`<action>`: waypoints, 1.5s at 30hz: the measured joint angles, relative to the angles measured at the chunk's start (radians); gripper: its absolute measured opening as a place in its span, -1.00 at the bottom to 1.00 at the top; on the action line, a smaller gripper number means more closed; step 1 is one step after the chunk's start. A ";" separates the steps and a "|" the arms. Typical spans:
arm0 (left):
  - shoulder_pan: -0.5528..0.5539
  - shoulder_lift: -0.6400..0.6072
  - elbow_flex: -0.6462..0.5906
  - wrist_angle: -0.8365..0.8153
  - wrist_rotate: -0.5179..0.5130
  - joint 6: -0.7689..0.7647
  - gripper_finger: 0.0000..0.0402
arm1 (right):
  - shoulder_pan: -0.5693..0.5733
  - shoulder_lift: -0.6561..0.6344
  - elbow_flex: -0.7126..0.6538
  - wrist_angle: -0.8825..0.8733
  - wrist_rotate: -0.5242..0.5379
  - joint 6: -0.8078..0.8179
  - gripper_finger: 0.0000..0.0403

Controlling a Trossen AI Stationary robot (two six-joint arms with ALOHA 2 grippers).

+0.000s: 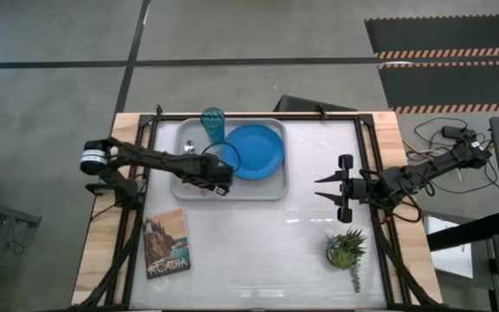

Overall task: Pick and place plate/cup/fork/spoon on tray
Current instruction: Put the pink fork on the gray serving tray to the right of the yellow spoon

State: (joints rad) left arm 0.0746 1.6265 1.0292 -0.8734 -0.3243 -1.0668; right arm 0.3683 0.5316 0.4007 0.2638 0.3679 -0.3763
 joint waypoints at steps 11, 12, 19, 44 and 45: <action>0.002 0.008 -0.079 0.088 -0.083 0.008 -0.18 | 0.000 0.000 0.000 -0.001 0.000 0.002 -0.34; 0.002 0.008 -0.097 0.114 -0.083 0.008 -0.18 | 0.000 0.000 0.000 -0.001 0.000 0.002 -0.34; 0.002 0.008 -0.175 0.215 -0.084 0.000 -0.25 | 0.000 0.000 0.000 -0.002 0.000 0.002 -0.34; -0.070 -0.235 -0.164 0.110 -0.167 -0.027 -0.93 | 0.000 0.000 0.000 -0.005 0.000 0.049 -0.34; -0.073 -0.260 -0.173 0.115 -0.176 -0.031 -0.93 | 0.000 0.000 0.000 -0.005 0.000 0.055 -0.34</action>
State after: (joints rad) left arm 0.0017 1.3661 0.8558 -0.7585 -0.4999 -1.0975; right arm 0.3681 0.5317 0.4007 0.2584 0.3679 -0.3215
